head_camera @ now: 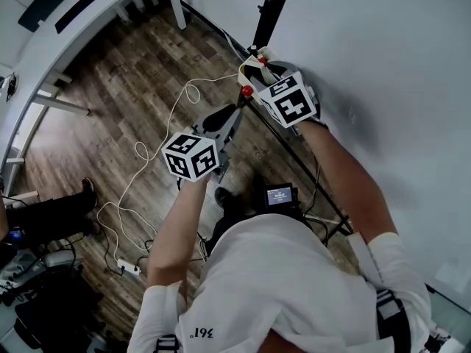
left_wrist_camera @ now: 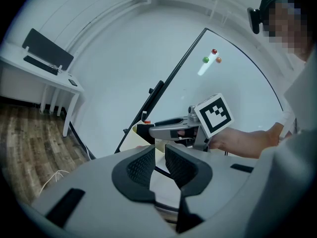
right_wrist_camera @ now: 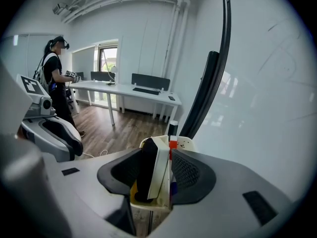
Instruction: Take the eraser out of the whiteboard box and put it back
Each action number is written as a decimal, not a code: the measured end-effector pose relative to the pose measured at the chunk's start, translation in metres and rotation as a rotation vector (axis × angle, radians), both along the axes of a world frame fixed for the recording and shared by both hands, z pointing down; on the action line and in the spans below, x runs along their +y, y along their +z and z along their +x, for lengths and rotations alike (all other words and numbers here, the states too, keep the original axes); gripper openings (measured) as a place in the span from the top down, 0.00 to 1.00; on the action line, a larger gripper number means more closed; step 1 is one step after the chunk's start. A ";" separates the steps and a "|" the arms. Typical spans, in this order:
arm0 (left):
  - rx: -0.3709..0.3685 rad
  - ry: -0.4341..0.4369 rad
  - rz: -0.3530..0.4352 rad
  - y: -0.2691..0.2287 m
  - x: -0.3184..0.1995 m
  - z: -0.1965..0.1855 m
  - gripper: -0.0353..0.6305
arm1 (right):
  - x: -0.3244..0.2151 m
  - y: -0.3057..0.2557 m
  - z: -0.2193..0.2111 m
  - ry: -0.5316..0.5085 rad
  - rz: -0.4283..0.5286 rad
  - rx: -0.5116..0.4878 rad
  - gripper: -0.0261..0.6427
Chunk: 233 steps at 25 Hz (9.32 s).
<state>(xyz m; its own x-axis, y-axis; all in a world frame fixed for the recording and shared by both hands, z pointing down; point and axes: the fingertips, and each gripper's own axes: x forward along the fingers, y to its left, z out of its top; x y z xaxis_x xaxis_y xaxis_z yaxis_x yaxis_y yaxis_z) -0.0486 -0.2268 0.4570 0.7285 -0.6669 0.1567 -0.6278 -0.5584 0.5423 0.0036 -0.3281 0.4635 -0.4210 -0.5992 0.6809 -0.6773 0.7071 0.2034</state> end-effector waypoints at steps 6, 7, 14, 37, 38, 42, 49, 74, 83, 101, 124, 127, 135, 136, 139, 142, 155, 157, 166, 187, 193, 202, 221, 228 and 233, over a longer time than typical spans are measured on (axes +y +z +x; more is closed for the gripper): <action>0.010 0.006 -0.015 0.003 0.001 0.002 0.87 | -0.004 0.007 -0.005 0.006 -0.029 -0.002 0.67; 0.011 0.007 -0.017 0.003 0.001 0.003 0.87 | -0.005 0.008 -0.005 0.006 -0.032 0.002 0.67; 0.018 0.022 -0.033 0.007 0.005 0.008 0.87 | -0.004 0.011 -0.005 -0.007 -0.056 0.038 0.67; 0.041 0.032 -0.069 0.015 0.012 0.015 0.87 | -0.003 0.005 -0.007 -0.056 -0.004 0.094 0.67; 0.042 0.033 -0.069 0.015 0.012 0.015 0.87 | -0.003 0.005 -0.007 -0.055 -0.002 0.092 0.68; 0.042 0.032 -0.070 0.015 0.012 0.013 0.87 | -0.002 0.000 -0.007 -0.044 0.016 0.059 0.69; 0.043 0.026 -0.069 0.012 0.012 0.013 0.87 | 0.002 -0.012 -0.007 -0.024 0.040 0.002 0.69; 0.031 0.002 -0.029 -0.006 0.011 0.010 0.87 | 0.007 -0.058 0.001 -0.015 0.169 -0.077 0.70; 0.031 0.000 0.014 -0.029 0.011 0.007 0.87 | 0.014 -0.082 0.004 -0.006 0.206 -0.097 0.70; 0.034 -0.005 0.144 -0.095 0.008 -0.008 0.87 | 0.034 -0.150 0.025 0.036 0.297 -0.242 0.70; 0.062 -0.096 0.164 -0.119 0.069 -0.032 0.87 | 0.106 -0.185 0.065 0.078 0.333 -0.385 0.70; 0.071 -0.108 0.153 -0.116 0.078 -0.034 0.87 | 0.116 -0.183 0.071 0.088 0.325 -0.399 0.70; 0.078 -0.114 0.139 -0.111 0.103 -0.030 0.87 | 0.138 -0.173 0.080 0.099 0.286 -0.428 0.70; 0.079 -0.114 0.134 -0.110 0.106 -0.029 0.87 | 0.141 -0.171 0.081 0.098 0.281 -0.429 0.70; 0.087 -0.111 0.122 -0.105 0.114 -0.027 0.87 | 0.148 -0.166 0.083 0.097 0.269 -0.431 0.70; 0.088 -0.104 0.116 -0.103 0.121 -0.025 0.87 | 0.154 -0.162 0.086 0.099 0.261 -0.426 0.70; 0.066 -0.083 0.093 -0.087 0.143 -0.017 0.87 | 0.176 -0.137 0.100 0.129 0.214 -0.418 0.70; 0.066 -0.082 0.081 -0.082 0.146 -0.018 0.87 | 0.178 -0.131 0.101 0.135 0.205 -0.417 0.70; 0.059 -0.088 0.040 -0.066 0.154 -0.022 0.87 | 0.187 -0.112 0.104 0.155 0.160 -0.415 0.70; 0.065 -0.081 0.017 -0.058 0.154 -0.026 0.87 | 0.184 -0.102 0.100 0.164 0.131 -0.405 0.70; 0.070 -0.085 0.028 -0.062 0.147 -0.029 0.87 | 0.178 -0.109 0.100 0.163 0.144 -0.403 0.70; 0.063 -0.063 0.081 -0.081 0.120 -0.029 0.87 | 0.154 -0.128 0.093 0.136 0.189 -0.385 0.70; 0.031 -0.039 0.145 -0.088 0.061 -0.014 0.87 | 0.085 -0.143 0.067 0.051 0.250 -0.303 0.70; 0.032 -0.036 0.133 -0.084 0.046 -0.013 0.87 | 0.060 -0.135 0.051 0.039 0.241 -0.274 0.70; 0.018 -0.039 0.145 -0.078 0.035 -0.010 0.87 | 0.045 -0.121 0.040 0.036 0.218 -0.261 0.70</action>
